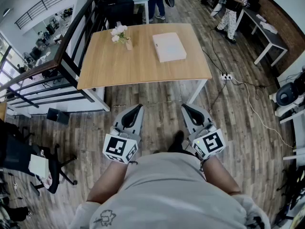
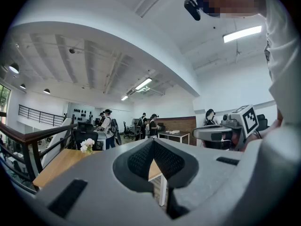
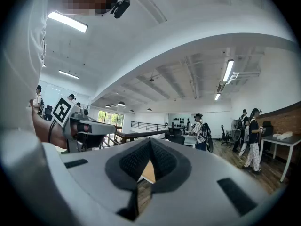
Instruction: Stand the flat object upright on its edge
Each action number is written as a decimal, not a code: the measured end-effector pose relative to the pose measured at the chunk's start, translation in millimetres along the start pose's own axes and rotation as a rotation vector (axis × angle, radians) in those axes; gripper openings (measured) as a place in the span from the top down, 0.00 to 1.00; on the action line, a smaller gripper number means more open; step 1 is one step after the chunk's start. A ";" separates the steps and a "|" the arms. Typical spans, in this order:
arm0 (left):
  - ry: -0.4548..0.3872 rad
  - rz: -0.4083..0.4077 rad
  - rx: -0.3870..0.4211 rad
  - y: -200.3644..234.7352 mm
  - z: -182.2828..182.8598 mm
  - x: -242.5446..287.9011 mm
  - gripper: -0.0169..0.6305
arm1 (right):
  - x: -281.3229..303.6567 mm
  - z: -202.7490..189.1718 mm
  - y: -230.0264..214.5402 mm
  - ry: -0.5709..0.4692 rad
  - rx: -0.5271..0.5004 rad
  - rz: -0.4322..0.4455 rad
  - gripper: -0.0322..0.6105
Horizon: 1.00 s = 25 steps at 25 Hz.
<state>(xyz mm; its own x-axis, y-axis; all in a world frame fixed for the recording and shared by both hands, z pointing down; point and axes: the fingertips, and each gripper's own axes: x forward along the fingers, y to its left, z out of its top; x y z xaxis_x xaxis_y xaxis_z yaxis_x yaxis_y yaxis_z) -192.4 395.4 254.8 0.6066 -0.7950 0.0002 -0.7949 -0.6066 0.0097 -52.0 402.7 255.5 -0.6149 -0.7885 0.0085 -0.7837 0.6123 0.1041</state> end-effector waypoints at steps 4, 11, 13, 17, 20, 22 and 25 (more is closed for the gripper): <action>0.000 0.008 0.003 2.9 2.1 -1.4 0.96 | 2.9 1.6 0.4 0.002 -0.005 -0.005 0.94; 0.007 -0.010 -0.017 6.5 -5.0 7.4 0.96 | 9.7 -3.8 -5.8 0.005 -0.004 -0.005 0.94; 0.005 -0.012 -0.024 7.5 -5.1 9.4 0.96 | 11.4 -4.2 -8.0 0.006 -0.007 -0.008 0.94; 0.001 -0.015 -0.033 10.1 -6.6 15.9 0.96 | 15.5 -7.9 -13.8 0.007 -0.007 -0.012 0.94; 0.001 -0.016 -0.026 11.7 -10.5 22.2 0.96 | 18.9 -12.5 -21.1 0.008 -0.002 -0.025 0.94; 0.009 -0.015 -0.019 13.2 -14.2 27.8 0.96 | 22.2 -15.5 -26.6 0.011 0.000 -0.032 0.94; 0.025 -0.006 -0.025 15.2 -20.7 36.9 0.95 | 26.1 -21.6 -35.8 0.023 0.013 -0.032 0.89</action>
<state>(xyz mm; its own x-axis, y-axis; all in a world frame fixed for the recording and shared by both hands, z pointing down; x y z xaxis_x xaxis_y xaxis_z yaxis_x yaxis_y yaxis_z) -182.0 357.0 275.6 0.6114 -0.7909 0.0252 -0.7912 -0.6105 0.0344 -38.1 358.9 273.5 -0.5874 -0.8088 0.0286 -0.8041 0.5873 0.0920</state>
